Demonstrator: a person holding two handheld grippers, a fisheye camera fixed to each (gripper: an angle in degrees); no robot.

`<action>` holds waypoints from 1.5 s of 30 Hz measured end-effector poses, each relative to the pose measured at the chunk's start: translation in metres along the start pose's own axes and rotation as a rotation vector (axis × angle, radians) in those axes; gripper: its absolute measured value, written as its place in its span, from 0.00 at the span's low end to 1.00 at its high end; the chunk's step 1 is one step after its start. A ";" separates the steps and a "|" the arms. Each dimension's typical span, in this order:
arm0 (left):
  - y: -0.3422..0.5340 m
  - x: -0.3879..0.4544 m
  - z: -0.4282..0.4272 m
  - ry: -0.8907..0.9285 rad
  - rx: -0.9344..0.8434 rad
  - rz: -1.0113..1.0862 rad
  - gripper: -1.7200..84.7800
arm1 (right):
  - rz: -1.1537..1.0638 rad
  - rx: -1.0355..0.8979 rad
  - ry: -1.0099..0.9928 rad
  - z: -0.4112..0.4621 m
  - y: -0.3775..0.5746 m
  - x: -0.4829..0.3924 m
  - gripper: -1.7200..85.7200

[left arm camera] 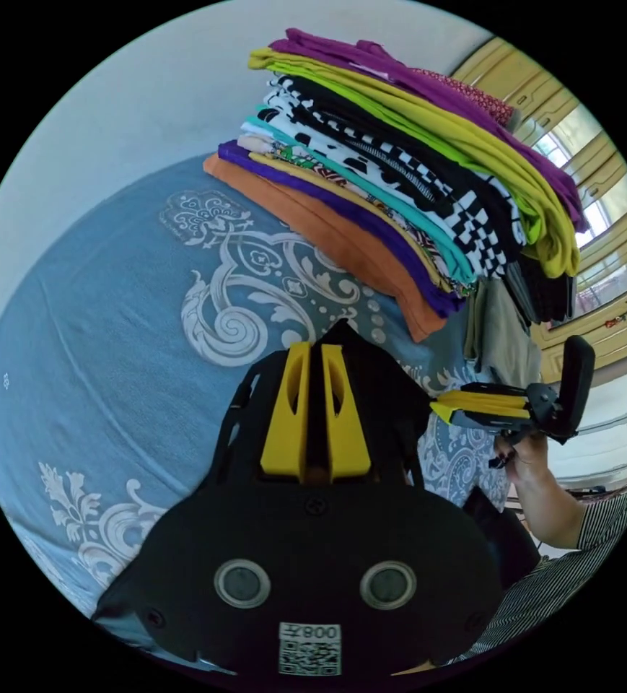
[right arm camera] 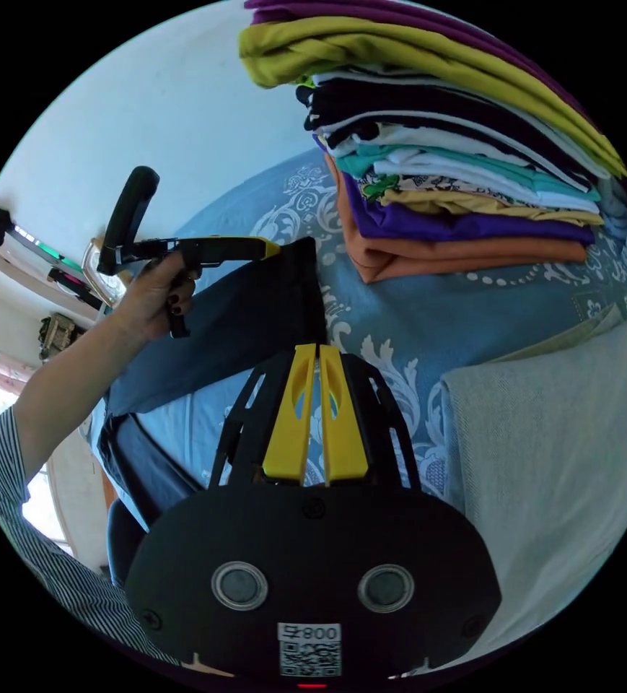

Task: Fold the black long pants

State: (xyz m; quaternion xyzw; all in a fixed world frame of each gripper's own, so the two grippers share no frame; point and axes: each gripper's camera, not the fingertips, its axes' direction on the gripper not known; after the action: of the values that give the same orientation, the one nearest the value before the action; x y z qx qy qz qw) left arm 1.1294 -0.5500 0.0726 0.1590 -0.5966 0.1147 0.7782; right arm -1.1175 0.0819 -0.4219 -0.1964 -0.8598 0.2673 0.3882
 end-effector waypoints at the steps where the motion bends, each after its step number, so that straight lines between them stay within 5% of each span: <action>1: 0.012 0.001 -0.003 0.012 0.022 0.005 0.05 | 0.011 0.003 -0.021 -0.001 0.002 0.005 0.02; 12: 0.130 0.017 0.002 -0.002 -0.021 0.033 0.08 | 0.041 0.005 -0.054 -0.010 0.012 0.019 0.03; 21: 0.304 -0.013 -0.069 0.041 0.127 -0.079 0.10 | 0.096 0.001 -0.117 -0.023 0.019 0.028 0.03; 27: 0.538 -0.046 -0.152 0.150 0.267 -0.271 0.10 | 0.097 0.011 -0.128 -0.037 0.024 0.021 0.03; 38: 1.058 -0.013 -0.249 0.014 0.161 -0.814 0.10 | 0.015 0.012 -0.159 -0.091 0.051 -0.027 0.02; 45: 1.252 0.055 -0.263 0.136 0.185 -0.993 0.11 | -0.345 -0.336 -0.121 -0.079 0.152 -0.171 0.05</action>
State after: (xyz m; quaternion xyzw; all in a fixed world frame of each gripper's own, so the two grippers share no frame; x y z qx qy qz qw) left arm 0.9169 0.7063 0.2018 0.4839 -0.3842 -0.2066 0.7587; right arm -0.9307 0.1312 -0.5669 -0.0920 -0.9347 0.0614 0.3377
